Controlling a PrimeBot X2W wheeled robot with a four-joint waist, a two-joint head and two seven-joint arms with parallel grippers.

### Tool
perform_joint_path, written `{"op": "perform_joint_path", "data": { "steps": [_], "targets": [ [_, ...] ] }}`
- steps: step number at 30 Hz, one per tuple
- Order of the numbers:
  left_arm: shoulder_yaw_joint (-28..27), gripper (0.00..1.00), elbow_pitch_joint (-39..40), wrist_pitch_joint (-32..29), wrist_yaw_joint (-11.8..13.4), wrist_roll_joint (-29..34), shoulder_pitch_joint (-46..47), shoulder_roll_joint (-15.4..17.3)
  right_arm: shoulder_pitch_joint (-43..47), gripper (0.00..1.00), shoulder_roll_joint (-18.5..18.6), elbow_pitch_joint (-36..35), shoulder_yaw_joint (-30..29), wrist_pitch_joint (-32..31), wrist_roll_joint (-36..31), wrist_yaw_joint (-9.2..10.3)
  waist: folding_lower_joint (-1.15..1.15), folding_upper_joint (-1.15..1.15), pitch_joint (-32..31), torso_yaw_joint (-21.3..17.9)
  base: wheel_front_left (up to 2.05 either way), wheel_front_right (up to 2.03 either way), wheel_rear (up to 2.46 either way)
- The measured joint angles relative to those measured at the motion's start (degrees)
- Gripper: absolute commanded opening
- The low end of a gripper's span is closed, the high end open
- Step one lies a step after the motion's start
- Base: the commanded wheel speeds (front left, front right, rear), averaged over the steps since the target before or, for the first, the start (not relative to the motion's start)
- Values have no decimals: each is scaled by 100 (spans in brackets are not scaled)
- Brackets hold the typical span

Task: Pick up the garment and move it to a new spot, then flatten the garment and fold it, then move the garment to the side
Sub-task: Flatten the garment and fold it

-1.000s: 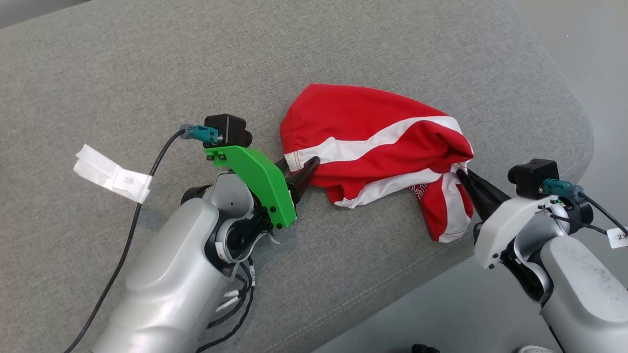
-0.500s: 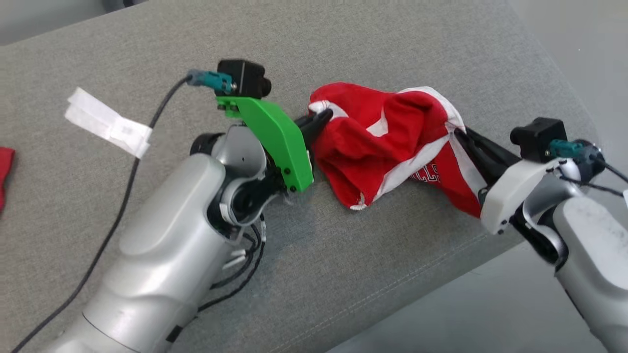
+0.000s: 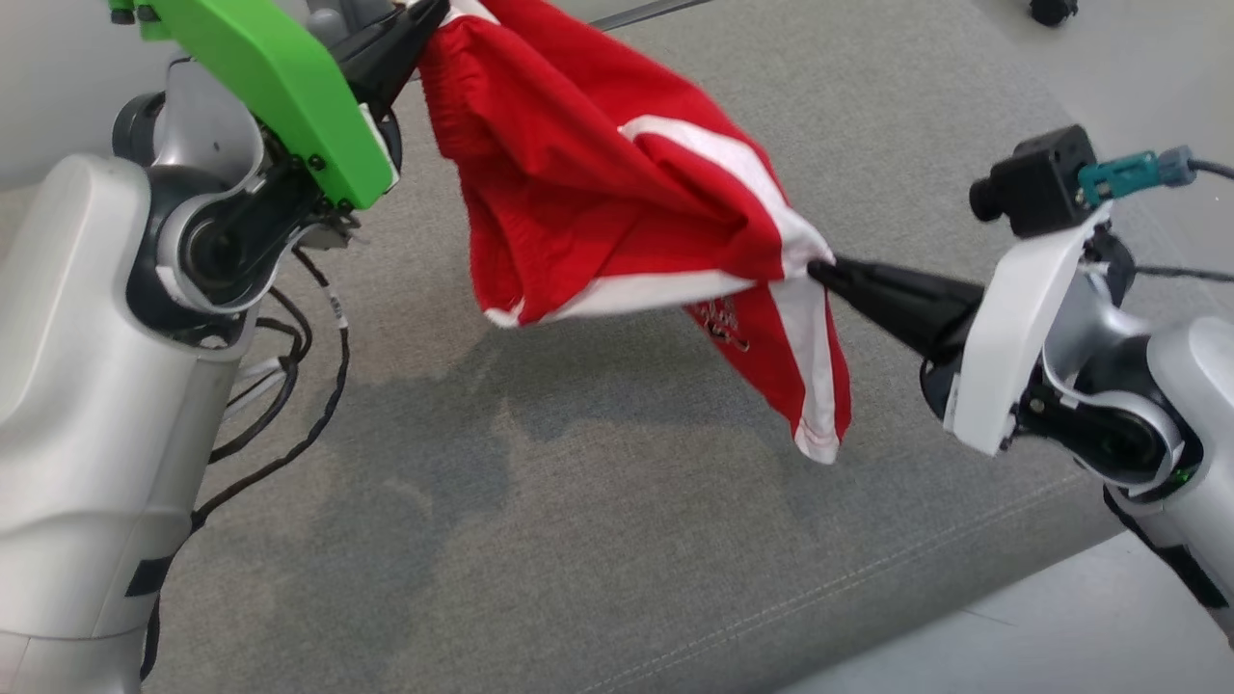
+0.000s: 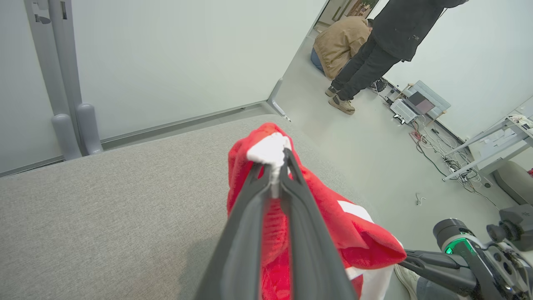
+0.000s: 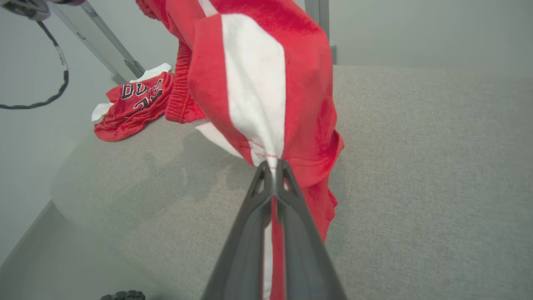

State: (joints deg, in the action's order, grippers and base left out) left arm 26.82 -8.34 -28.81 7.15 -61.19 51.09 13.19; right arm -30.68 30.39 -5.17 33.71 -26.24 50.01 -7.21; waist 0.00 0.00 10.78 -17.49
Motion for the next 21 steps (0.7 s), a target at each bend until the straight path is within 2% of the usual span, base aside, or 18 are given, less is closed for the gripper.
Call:
{"op": "perform_joint_path", "data": {
  "steps": [4,9,17,21],
  "targets": [
    [-177,0,202,-263,0,-196,-436,324,636,0,63,-302,-14,-470,992,0,0,0,-208,185,0,0,0],
    [-449,0,359,-458,0,-237,-1036,586,1133,0,372,-375,-604,-768,1717,1,0,0,-411,386,0,0,0],
    [-633,0,639,-706,0,-370,-1519,539,1419,0,635,-651,-662,-1113,1963,27,0,0,-505,546,0,0,0],
    [-642,0,748,-746,0,-498,-1844,277,1475,0,749,-826,-648,-1112,1772,33,0,0,-390,555,0,0,0]
  ]
}}
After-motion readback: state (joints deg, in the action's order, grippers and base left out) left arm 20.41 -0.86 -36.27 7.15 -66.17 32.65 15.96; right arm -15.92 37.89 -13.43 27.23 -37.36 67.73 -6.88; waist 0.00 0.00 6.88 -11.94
